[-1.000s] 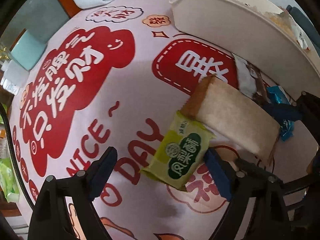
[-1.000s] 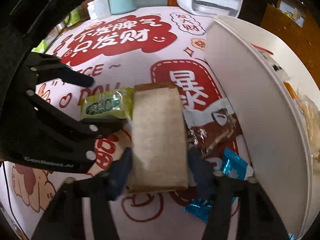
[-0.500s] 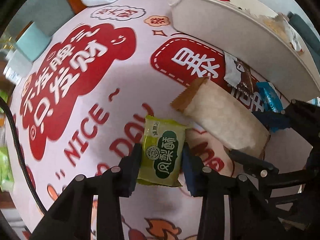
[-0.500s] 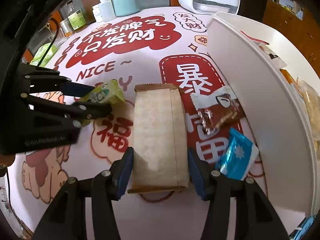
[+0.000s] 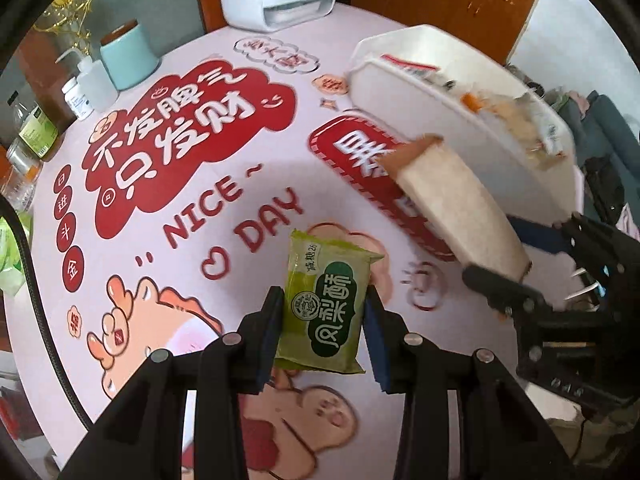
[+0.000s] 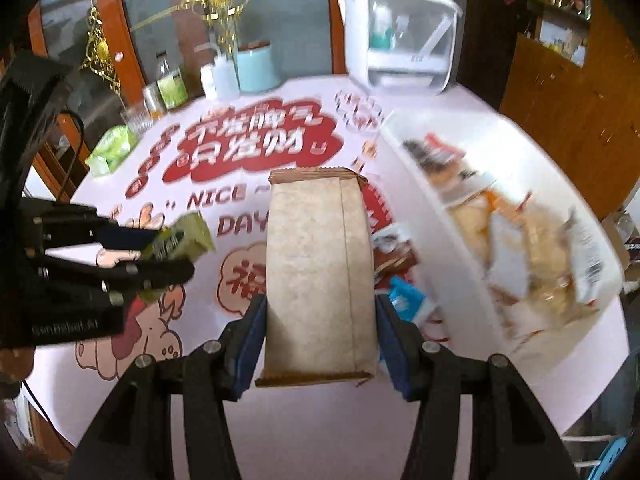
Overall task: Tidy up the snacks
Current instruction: 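Carry both packs over the white tray and open both tools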
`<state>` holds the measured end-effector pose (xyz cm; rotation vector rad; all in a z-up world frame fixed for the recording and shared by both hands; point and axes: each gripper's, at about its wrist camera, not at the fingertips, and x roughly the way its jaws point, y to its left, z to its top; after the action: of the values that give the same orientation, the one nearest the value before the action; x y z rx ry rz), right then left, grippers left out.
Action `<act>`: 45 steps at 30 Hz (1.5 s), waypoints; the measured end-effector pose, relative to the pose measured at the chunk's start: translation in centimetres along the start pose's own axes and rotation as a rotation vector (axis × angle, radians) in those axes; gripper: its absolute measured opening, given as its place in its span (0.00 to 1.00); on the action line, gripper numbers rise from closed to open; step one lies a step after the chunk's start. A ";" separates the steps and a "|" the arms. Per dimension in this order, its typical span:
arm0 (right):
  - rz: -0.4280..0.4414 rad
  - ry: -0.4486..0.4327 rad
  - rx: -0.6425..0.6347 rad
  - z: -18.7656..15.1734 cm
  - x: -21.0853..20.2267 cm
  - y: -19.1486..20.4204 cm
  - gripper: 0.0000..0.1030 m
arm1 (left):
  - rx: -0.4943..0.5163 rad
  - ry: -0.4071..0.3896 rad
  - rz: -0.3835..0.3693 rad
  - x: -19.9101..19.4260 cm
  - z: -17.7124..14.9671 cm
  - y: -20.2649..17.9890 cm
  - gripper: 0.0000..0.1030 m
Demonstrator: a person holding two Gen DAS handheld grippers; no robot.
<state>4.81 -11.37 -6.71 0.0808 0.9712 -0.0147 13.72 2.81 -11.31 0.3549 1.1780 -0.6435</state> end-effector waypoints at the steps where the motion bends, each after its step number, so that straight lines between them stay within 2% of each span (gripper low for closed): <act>1: -0.002 -0.015 0.003 0.2 -0.7 -0.5 0.52 | 0.002 -0.009 -0.005 -0.5 0.1 -0.6 0.36; 5: -0.012 -0.057 0.011 0.8 -2.9 -2.7 0.52 | 0.025 -0.059 -0.024 -2.6 1.1 -3.3 0.36; 13: -0.053 -0.112 0.029 0.9 -6.9 -8.7 0.52 | 0.070 -0.153 -0.043 -5.4 5.6 -10.4 0.36; 24: -0.111 -0.165 0.066 3.6 -8.8 -17.7 0.52 | 0.108 -0.213 -0.051 -4.4 11.9 -19.5 0.36; 29: -0.134 -0.181 0.077 6.1 -8.1 -20.9 0.53 | 0.072 -0.228 -0.033 -3.7 15.1 -21.5 0.36; 33: -0.149 -0.189 0.053 8.5 -6.9 -22.4 0.53 | 0.032 -0.229 0.021 -2.4 17.3 -21.9 0.36; 38: -0.167 -0.138 0.080 11.0 -3.3 -24.5 0.53 | -0.036 -0.193 0.059 0.0 19.5 -21.5 0.36; 45: -0.145 -0.052 0.077 12.4 2.1 -25.6 0.53 | -0.078 -0.152 0.096 3.6 21.1 -20.8 0.36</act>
<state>14.96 -37.75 -3.01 0.0800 0.9230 -0.1865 16.95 -26.35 -5.66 0.2895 1.0312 -0.5296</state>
